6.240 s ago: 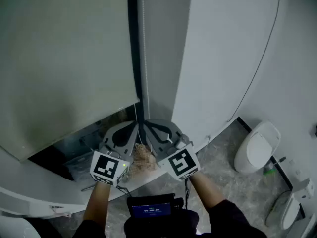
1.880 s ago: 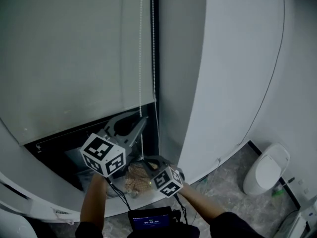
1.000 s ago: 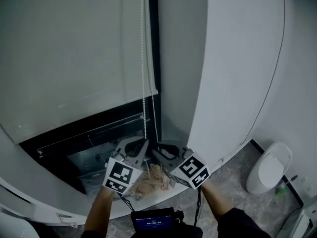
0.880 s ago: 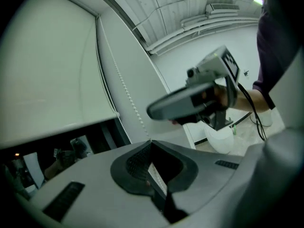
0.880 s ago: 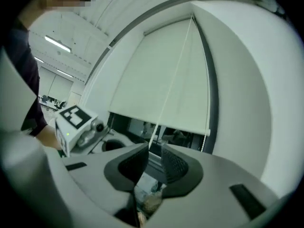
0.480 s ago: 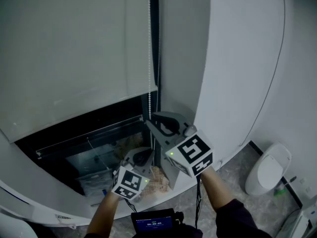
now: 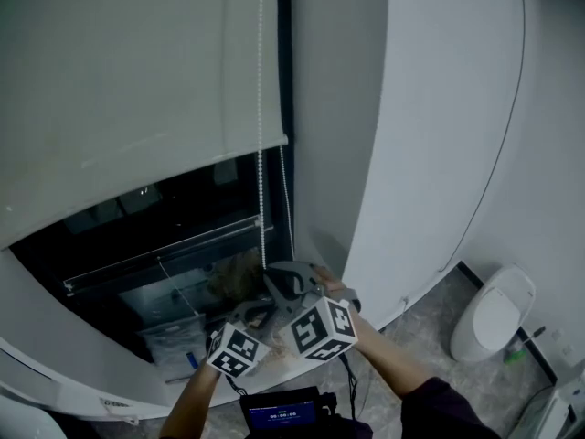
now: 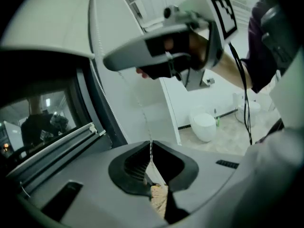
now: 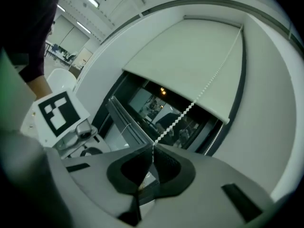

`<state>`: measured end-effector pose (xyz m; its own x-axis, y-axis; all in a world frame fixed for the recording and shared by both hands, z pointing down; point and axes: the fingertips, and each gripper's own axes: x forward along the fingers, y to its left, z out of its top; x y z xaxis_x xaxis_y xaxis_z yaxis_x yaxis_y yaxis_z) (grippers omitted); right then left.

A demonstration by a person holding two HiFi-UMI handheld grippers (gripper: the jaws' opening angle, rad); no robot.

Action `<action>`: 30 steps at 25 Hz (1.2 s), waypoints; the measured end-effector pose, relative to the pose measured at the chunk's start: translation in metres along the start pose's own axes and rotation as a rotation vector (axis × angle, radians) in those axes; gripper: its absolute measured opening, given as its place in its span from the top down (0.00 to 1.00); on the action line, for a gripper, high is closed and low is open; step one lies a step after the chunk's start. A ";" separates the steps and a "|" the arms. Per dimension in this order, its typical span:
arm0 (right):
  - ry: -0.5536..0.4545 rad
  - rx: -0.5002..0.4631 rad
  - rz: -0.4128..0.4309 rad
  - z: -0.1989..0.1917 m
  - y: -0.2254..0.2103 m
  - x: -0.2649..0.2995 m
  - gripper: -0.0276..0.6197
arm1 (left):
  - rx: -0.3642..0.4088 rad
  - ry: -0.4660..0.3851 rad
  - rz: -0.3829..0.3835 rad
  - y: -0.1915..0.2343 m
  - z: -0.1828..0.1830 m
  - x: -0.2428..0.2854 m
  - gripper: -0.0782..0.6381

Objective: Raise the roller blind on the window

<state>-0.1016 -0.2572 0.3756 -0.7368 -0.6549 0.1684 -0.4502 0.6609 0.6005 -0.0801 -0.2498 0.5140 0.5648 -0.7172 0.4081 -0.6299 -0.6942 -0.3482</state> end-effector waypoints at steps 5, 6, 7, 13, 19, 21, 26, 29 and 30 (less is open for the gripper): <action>0.052 -0.034 0.039 -0.025 0.024 0.002 0.93 | -0.260 -0.287 0.018 0.052 0.056 -0.051 0.88; 0.059 -0.038 0.048 -0.029 0.030 0.002 0.93 | -0.278 -0.343 0.039 0.065 0.072 -0.064 0.87; 0.065 -0.044 0.057 -0.033 0.035 0.003 0.93 | -0.276 -0.386 0.060 0.076 0.088 -0.075 0.87; 0.085 -0.051 0.108 -0.046 0.067 0.008 0.93 | -0.104 -0.434 0.125 0.092 0.165 -0.096 0.87; 0.100 -0.023 0.114 -0.058 0.067 0.004 0.93 | -0.145 -0.491 0.075 0.083 0.181 -0.099 0.87; 0.106 -0.022 0.127 -0.060 0.074 0.005 0.93 | -0.139 -0.493 0.075 0.084 0.187 -0.097 0.87; 0.130 0.045 0.154 -0.076 0.092 0.003 0.93 | -0.097 -0.433 0.109 0.079 0.175 -0.085 0.88; 0.162 0.103 0.174 -0.094 0.092 0.003 0.93 | -0.057 -0.423 0.158 0.074 0.165 -0.080 0.88; 0.165 0.139 0.187 -0.097 0.090 0.002 0.93 | -0.038 -0.411 0.172 0.073 0.162 -0.078 0.88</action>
<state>-0.0943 -0.2347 0.5061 -0.7269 -0.5599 0.3977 -0.3873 0.8124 0.4358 -0.0840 -0.2543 0.3196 0.6102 -0.7918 -0.0245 -0.7478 -0.5656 -0.3477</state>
